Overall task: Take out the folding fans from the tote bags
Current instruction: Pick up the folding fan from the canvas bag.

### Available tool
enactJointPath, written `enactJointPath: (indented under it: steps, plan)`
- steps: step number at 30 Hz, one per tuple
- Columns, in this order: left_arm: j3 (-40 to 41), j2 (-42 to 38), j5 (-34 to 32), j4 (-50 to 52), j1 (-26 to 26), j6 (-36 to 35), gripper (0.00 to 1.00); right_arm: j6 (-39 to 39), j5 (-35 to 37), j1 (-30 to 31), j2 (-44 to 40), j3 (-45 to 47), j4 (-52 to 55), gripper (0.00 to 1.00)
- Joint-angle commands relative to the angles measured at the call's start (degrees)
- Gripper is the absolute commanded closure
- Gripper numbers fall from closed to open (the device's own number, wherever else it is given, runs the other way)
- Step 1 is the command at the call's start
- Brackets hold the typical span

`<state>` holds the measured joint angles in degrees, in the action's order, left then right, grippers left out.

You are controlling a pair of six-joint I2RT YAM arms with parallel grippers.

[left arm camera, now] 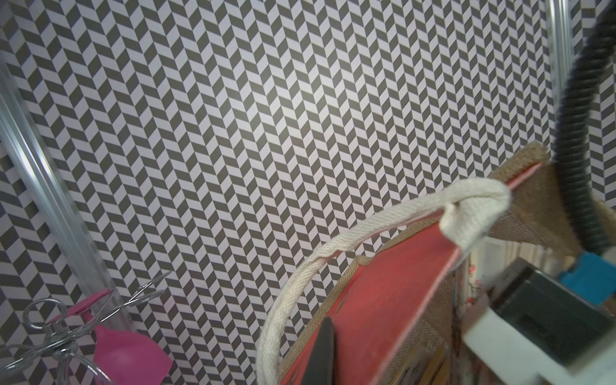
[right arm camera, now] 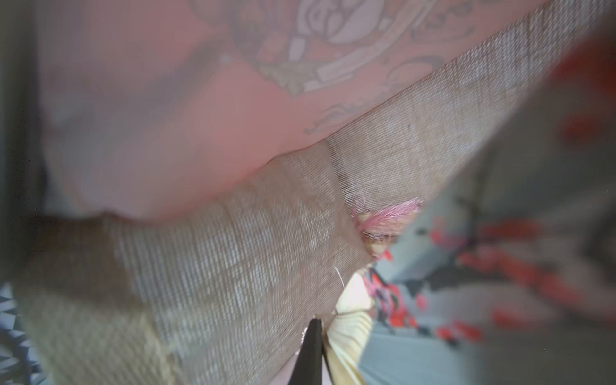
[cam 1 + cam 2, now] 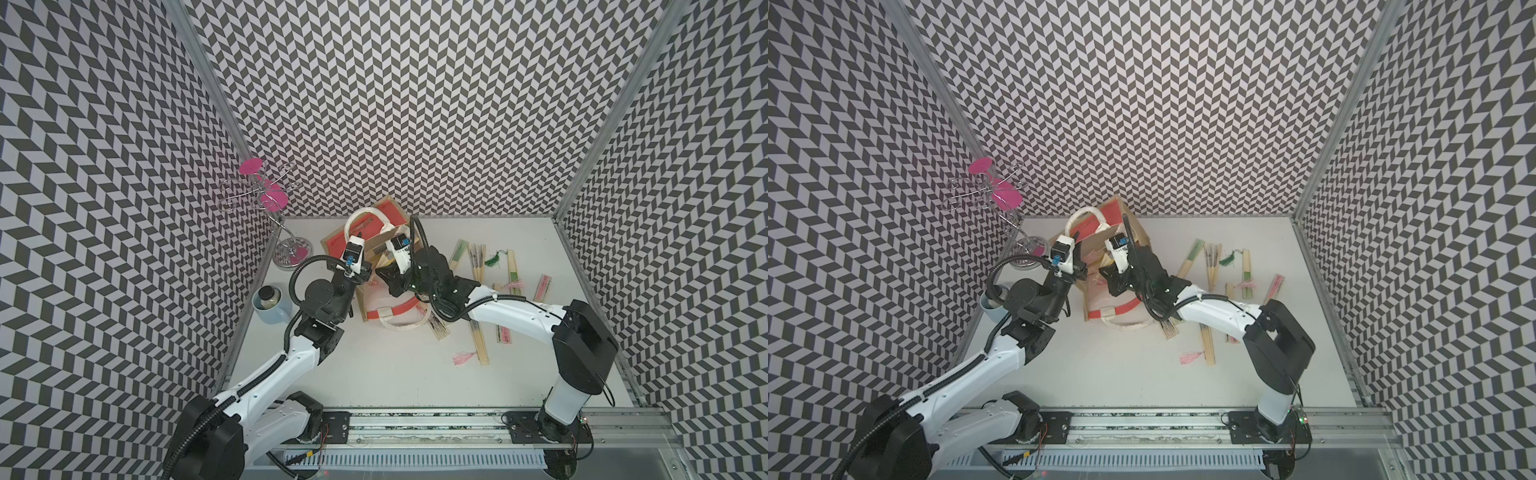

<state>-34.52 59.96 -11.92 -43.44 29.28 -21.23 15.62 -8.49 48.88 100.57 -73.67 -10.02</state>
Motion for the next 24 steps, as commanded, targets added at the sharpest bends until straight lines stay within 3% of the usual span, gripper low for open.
enactJointPath:
  steps: [1, 5, 11, 24]
  plan:
    - [-2.01, -0.48, -1.52, -4.79, 0.42, -2.02, 1.00, -1.09, -3.22, -0.09, -0.74, -1.12, -4.62, 1.00]
    - [-6.09, 3.58, -11.59, -1.69, -1.09, -2.44, 1.00, -1.09, -6.71, -0.05, -3.77, 1.88, -5.39, 1.00]
    - [-12.18, 10.27, -19.68, 0.19, -3.15, -3.76, 1.00, -1.82, -11.55, 1.01, -9.22, 7.29, -1.28, 1.00]
    - [-17.25, 17.96, -22.49, -1.91, -7.61, -6.93, 1.00, -2.28, -17.18, 2.32, -21.53, 15.84, 3.54, 1.00]
